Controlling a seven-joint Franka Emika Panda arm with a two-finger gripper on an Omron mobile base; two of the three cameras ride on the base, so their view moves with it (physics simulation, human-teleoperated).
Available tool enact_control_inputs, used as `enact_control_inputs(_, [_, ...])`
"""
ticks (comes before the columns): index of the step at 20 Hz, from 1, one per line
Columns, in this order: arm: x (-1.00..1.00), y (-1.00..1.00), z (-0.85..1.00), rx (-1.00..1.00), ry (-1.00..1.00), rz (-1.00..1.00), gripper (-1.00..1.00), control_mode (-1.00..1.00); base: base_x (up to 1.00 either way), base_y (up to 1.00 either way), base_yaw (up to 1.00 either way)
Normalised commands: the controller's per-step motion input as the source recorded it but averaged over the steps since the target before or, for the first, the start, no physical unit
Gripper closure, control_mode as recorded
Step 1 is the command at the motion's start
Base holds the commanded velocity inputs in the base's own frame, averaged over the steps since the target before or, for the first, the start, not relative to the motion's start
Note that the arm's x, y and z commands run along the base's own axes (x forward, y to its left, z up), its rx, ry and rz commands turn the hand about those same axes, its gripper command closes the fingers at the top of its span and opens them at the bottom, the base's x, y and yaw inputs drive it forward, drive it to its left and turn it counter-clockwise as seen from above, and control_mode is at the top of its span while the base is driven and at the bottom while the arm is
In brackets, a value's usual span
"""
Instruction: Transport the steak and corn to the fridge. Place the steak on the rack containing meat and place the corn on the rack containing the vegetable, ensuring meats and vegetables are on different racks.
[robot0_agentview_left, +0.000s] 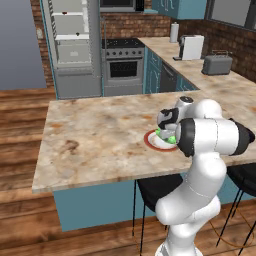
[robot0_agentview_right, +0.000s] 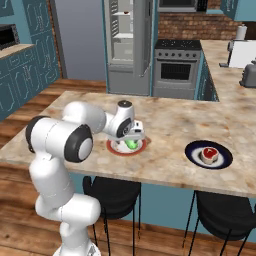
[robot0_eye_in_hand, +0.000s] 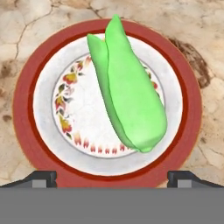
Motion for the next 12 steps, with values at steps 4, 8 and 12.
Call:
enact_control_inputs(4, [0.26,-0.08,-0.28,0.0,0.0,0.05,-1.0,-1.0,0.0,0.0,0.0])
enact_control_inputs(8, [0.32,-0.11,-0.2,0.0,0.0,0.04,-1.0,-1.0,0.0,0.0,0.0])
enact_control_inputs(12, [0.35,-0.03,-0.19,0.0,0.0,0.02,-1.0,-1.0,0.0,0.0,0.0])
